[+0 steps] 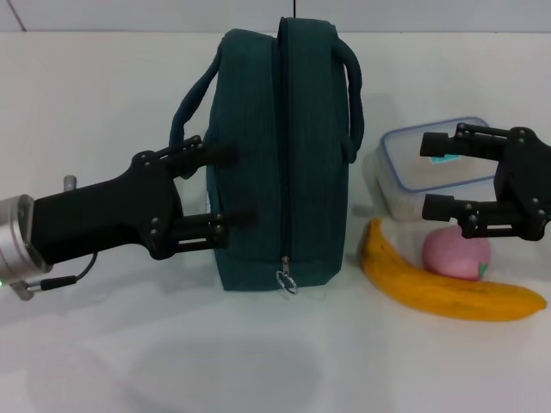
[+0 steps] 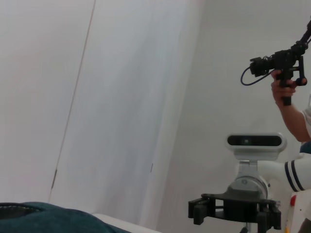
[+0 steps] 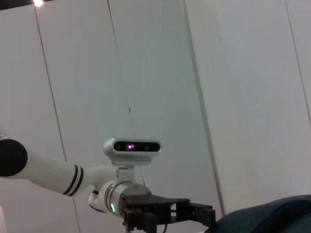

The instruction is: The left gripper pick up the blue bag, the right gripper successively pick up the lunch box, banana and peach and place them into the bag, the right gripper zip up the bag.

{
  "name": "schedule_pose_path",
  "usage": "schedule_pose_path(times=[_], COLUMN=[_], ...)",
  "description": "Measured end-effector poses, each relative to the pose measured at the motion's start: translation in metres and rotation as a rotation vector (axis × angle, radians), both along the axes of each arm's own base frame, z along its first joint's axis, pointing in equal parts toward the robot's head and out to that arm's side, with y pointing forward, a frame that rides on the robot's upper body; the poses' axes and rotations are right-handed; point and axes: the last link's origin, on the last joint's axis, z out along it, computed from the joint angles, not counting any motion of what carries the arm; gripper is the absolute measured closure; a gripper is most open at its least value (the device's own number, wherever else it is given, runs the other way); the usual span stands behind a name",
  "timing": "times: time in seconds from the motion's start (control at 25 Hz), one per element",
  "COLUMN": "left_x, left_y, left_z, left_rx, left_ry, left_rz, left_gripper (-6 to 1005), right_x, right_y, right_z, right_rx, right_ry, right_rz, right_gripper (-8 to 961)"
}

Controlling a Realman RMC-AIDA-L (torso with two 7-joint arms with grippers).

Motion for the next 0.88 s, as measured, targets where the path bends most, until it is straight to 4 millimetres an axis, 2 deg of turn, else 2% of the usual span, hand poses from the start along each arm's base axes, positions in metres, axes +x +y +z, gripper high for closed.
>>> schedule_pose_path(times=[0.88], left_x=[0.0026], left_y=[0.0008], left_z=[-0.0081], left_rx=[-0.005], left_ry=[-0.018], left_rz=[0.034], left_gripper=[120], right_x=[0.0064], right_y=[0.0048], right_z=[-0.0031], right_rx=[0.040], right_ry=[-0.033], right_rz=[-0.035], right_gripper=[158])
